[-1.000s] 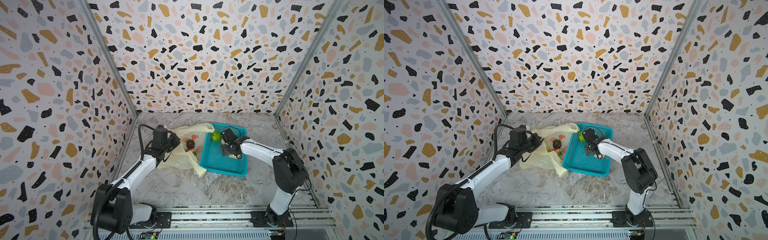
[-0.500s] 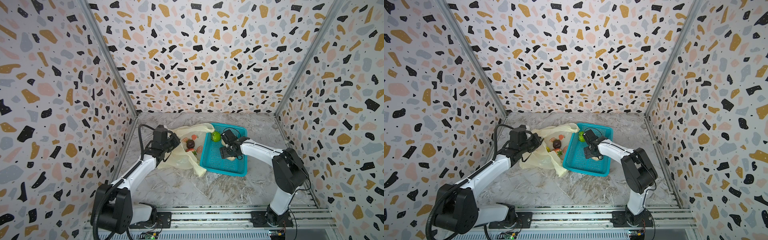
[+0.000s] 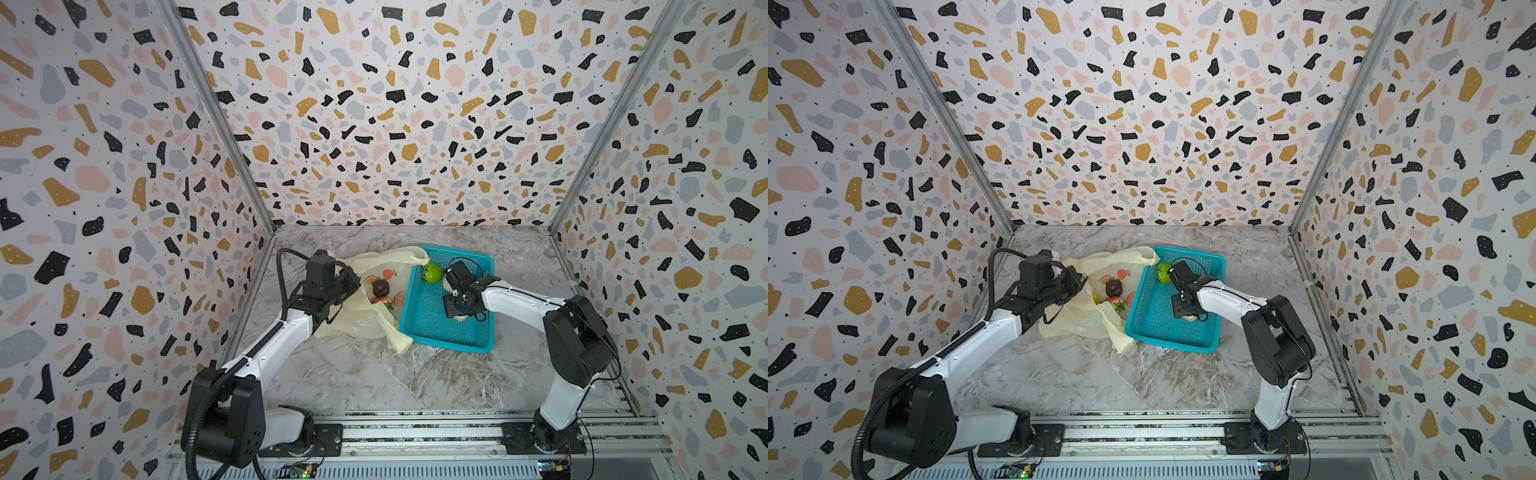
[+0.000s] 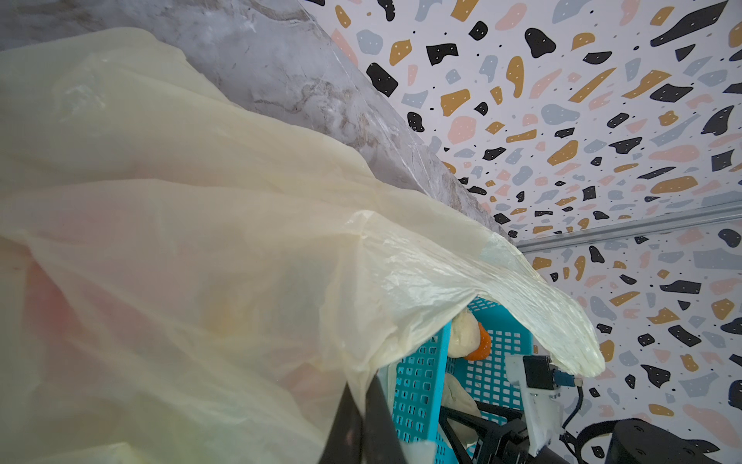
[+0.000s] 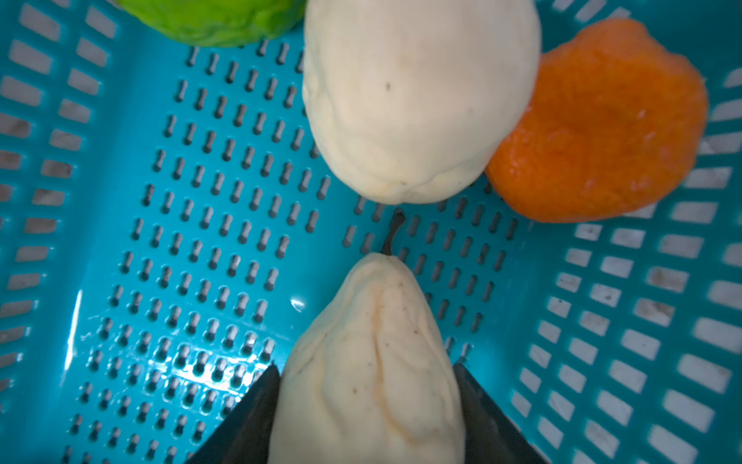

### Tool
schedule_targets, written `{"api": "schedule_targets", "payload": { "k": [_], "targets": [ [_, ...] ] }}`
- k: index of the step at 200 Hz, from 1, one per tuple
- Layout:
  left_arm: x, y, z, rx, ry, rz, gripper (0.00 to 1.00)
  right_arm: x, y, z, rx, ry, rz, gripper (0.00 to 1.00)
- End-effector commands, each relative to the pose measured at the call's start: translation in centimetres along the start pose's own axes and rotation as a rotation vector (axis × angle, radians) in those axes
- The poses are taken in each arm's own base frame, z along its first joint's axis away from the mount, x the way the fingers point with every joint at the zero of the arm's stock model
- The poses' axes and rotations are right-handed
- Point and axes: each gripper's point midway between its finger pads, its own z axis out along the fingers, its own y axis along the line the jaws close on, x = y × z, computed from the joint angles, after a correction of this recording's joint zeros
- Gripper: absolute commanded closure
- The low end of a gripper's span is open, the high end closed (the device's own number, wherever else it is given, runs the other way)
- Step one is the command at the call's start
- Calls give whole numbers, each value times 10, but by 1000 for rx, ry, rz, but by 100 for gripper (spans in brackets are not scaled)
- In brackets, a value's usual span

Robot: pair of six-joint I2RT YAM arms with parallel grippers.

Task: Place the fruits into the plastic bag
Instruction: 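Carry the pale pear to the bag mouth and release it inside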

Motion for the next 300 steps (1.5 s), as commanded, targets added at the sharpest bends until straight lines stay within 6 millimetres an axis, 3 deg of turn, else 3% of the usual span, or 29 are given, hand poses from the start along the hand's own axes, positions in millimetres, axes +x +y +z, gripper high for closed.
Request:
{"api": "schedule_targets", "payload": {
  "k": [1, 28, 83, 119, 165, 217, 260, 300],
  "targets": [
    [-5, -9, -5, 24, -25, 28, 100, -12, 2, -23, -38, -56, 20, 40],
    [-4, -8, -4, 23, -23, 27, 100, -34, 28, -55, -186, -148, -11, 42],
    [-3, -7, -4, 27, -20, 29, 100, -59, 112, -143, -555, -339, -177, 43],
    [-3, -8, -3, 32, -19, 29, 100, -67, 150, -175, -688, -391, -236, 43],
    [-3, -12, -3, 45, -16, 30, 100, -102, 180, -161, -668, -394, -230, 43],
    [-22, -31, -23, 112, -123, 35, 100, -135, 203, -109, -569, -331, -197, 43],
    [-22, -32, -22, 106, -109, 56, 100, -156, 229, -100, -578, -342, -215, 40],
    [-18, -28, -17, 98, -93, 47, 100, -176, 245, -103, -625, -362, -202, 20]
  ]
}}
